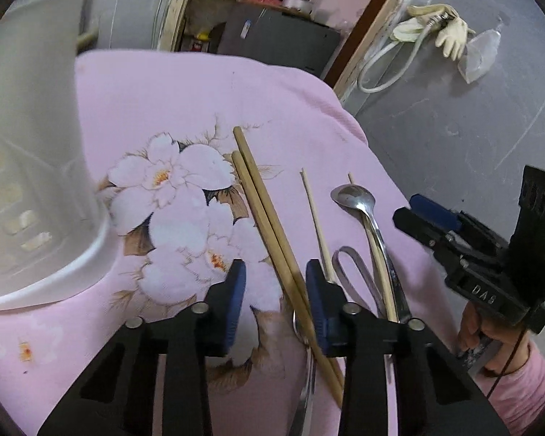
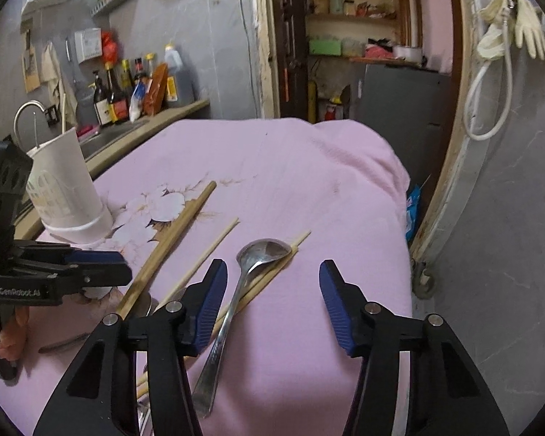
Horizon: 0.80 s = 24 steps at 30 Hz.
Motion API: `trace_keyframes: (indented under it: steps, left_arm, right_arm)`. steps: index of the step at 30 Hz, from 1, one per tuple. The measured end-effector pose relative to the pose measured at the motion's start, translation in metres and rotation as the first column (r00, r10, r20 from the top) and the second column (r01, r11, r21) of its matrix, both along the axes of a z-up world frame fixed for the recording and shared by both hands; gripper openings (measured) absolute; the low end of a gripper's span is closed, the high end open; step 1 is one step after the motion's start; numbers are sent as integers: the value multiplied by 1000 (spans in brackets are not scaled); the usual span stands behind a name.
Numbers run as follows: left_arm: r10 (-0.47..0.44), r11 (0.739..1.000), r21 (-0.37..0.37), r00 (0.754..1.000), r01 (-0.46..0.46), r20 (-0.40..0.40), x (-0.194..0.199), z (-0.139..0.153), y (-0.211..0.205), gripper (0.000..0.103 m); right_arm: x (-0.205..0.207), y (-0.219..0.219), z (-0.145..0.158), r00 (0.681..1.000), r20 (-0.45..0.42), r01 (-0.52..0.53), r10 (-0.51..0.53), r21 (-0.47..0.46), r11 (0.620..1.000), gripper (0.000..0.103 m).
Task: Organize utensils
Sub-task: 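Move both tools back down to the remaining utensils on the cloth, then close the left gripper on a wooden chopstick while the right gripper grasps the steel spoon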
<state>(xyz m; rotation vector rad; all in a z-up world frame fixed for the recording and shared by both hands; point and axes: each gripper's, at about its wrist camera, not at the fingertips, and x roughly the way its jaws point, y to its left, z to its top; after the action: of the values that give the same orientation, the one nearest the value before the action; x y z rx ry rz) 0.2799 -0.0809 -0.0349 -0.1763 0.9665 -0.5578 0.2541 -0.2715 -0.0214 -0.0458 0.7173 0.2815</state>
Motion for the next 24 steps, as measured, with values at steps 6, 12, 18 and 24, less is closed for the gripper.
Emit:
trace_keyframes:
  steps: [6, 12, 18, 24]
  left_arm:
    - [-9, 1000, -24, 998, 8, -55, 18, -2, 1, 16]
    - [-5, 996, -86, 995, -4, -103, 34, -4, 11, 11]
    - [-2, 992, -128, 996, -10, -94, 29, -1, 20, 7]
    - [21, 992, -120, 996, -32, -85, 23, 1, 21, 6]
  right_arm:
    - [17, 11, -5, 999, -42, -36, 35, -24, 999, 49]
    - [27, 13, -7, 997, -66, -47, 46, -15, 999, 47]
    - [34, 17, -10, 994, -96, -59, 58, -12, 998, 45]
    - [48, 22, -16, 989, -142, -55, 48, -46, 997, 44]
